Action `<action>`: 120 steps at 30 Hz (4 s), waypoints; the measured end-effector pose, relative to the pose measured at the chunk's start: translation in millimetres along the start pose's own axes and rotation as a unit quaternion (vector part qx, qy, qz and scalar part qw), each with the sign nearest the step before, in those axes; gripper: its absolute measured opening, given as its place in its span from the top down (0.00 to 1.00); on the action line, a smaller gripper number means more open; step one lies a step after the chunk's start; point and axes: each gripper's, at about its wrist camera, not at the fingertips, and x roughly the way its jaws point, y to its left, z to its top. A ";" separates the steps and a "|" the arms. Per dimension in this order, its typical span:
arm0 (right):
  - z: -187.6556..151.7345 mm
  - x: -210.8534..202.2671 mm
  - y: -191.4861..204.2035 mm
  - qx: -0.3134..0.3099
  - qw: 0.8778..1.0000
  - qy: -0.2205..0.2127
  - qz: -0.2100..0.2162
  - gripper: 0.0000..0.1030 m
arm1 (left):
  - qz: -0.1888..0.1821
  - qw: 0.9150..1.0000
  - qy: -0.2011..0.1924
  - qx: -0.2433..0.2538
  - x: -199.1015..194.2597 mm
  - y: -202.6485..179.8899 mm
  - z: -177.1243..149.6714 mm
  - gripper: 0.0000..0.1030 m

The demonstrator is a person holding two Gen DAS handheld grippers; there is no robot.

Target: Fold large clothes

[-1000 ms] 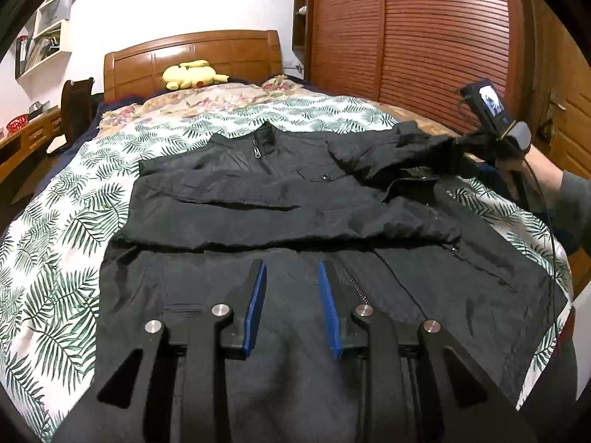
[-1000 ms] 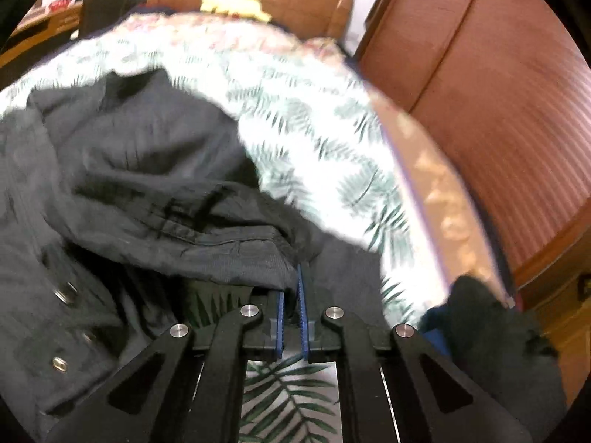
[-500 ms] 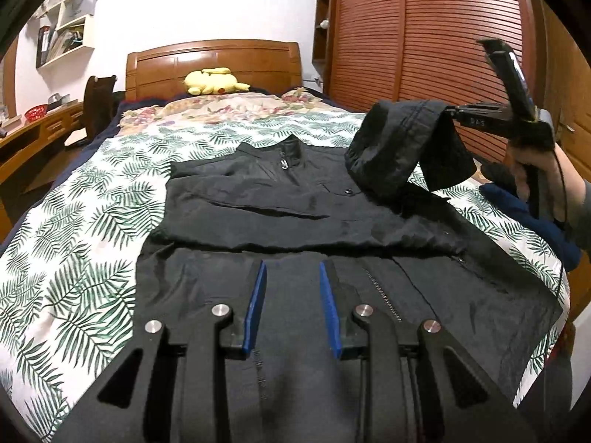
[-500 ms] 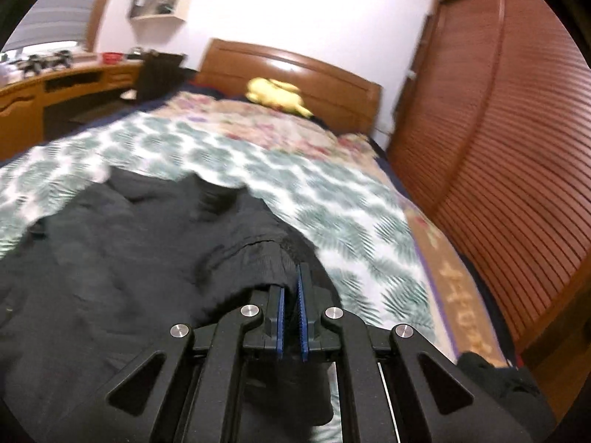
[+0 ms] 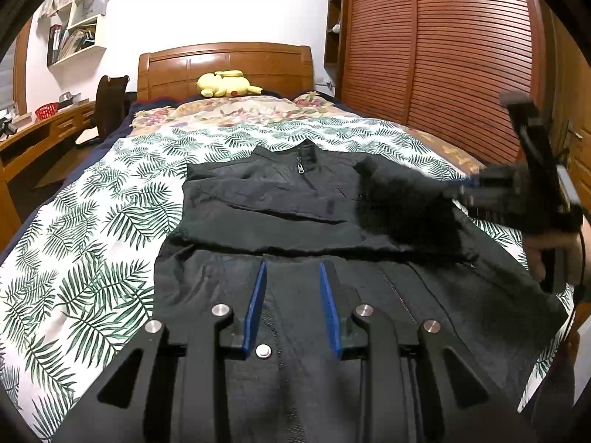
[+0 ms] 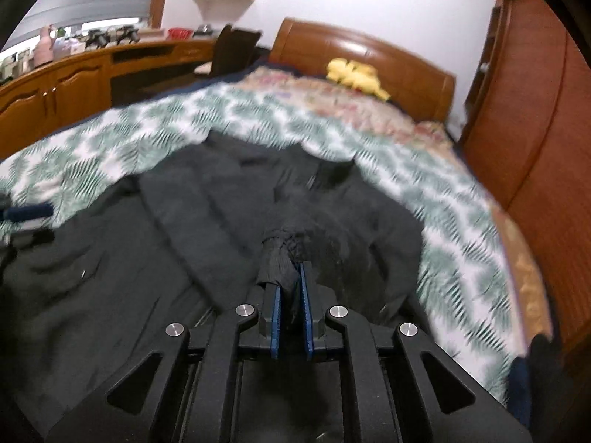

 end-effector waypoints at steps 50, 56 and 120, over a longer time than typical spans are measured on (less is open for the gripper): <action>-40.1 84.3 -57.0 0.051 0.995 0.086 0.006 0.95 | -0.004 1.000 0.013 0.012 9.2 -6.4 -4.2 0.73; -22.0 55.7 -46.5 0.037 0.998 0.042 0.017 0.97 | -0.001 1.000 0.007 0.006 4.7 0.0 -2.6 0.73; 41.3 -20.0 65.2 -0.024 0.990 -0.021 0.140 0.75 | 0.009 1.000 0.002 -0.018 -6.8 28.3 -3.9 0.73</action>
